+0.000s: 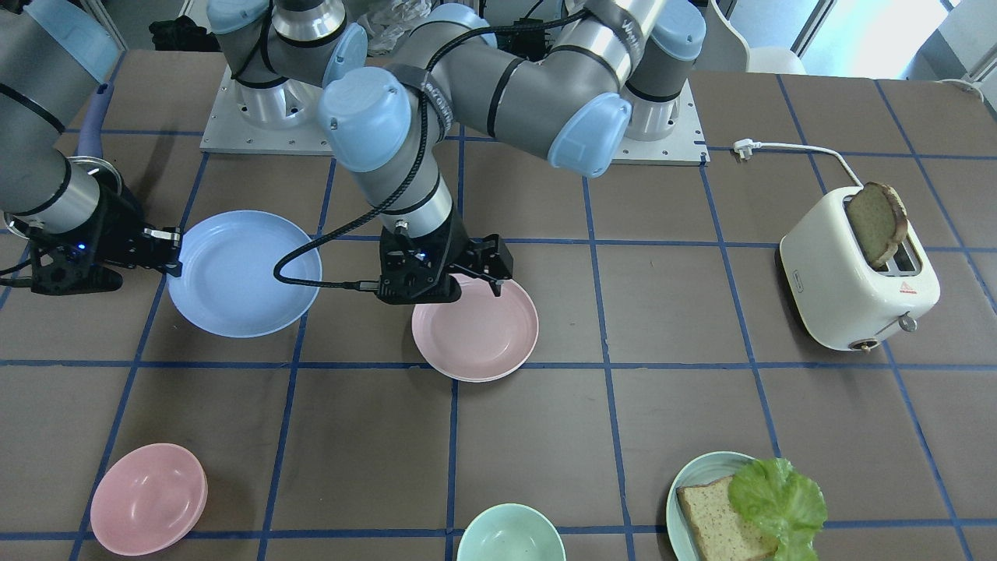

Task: Stack three plates with pink and blue
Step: 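Open the left gripper and raise it while the right gripper lifts the blue plate, then lower the blue plate onto the pink plate while the left gripper withdraws, then open the right gripper and raise it away from the stack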

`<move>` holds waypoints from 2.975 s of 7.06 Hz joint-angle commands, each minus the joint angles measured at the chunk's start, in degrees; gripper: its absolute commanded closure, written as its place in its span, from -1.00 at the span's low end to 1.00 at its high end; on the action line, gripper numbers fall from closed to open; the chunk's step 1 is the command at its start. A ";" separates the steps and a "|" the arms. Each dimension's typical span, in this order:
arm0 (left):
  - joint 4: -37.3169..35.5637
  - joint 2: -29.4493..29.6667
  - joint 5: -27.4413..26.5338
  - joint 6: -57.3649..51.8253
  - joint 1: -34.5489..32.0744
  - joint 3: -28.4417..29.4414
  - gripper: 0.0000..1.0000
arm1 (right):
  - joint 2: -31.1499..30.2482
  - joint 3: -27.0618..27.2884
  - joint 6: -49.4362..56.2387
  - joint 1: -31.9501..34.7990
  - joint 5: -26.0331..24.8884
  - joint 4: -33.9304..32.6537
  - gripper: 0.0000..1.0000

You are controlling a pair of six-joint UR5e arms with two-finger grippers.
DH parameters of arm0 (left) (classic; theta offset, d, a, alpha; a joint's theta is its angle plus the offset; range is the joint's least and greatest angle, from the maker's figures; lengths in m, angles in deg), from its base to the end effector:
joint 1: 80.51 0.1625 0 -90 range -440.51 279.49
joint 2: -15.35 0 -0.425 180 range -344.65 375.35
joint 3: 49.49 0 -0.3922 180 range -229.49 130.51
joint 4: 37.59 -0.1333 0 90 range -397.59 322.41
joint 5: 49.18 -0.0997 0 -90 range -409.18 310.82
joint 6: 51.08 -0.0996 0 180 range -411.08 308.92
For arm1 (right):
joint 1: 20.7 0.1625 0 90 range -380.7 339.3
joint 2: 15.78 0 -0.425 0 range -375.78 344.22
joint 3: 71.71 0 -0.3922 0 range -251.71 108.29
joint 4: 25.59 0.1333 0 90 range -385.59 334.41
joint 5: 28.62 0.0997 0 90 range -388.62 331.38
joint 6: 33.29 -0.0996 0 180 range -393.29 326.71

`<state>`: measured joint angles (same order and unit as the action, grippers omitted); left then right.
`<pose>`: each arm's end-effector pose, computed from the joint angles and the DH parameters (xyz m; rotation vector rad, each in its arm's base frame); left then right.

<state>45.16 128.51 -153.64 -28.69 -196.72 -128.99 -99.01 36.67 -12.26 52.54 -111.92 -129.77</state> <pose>-0.3799 -0.5263 0.3619 0.1130 2.8708 -0.0263 -0.0009 -0.5054 0.3018 -0.0937 2.9604 0.2129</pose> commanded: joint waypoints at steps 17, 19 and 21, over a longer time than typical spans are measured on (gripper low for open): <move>3.91 -14.98 12.61 -21.60 25.16 -0.22 -1.00 | 3.54 -16.25 -22.82 23.38 -4.93 -0.30 -1.00; 3.91 -14.28 12.53 -21.60 25.16 -0.22 -1.00 | -4.54 -16.01 -20.17 16.08 -4.86 6.22 -1.00; 4.17 -15.23 12.70 -20.90 25.07 -0.31 -1.00 | -8.07 -14.87 -15.70 15.79 -4.86 7.41 -1.00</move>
<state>49.13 114.06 -141.07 -50.11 -171.58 -129.24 -104.63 21.22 -30.45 68.88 -116.75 -123.26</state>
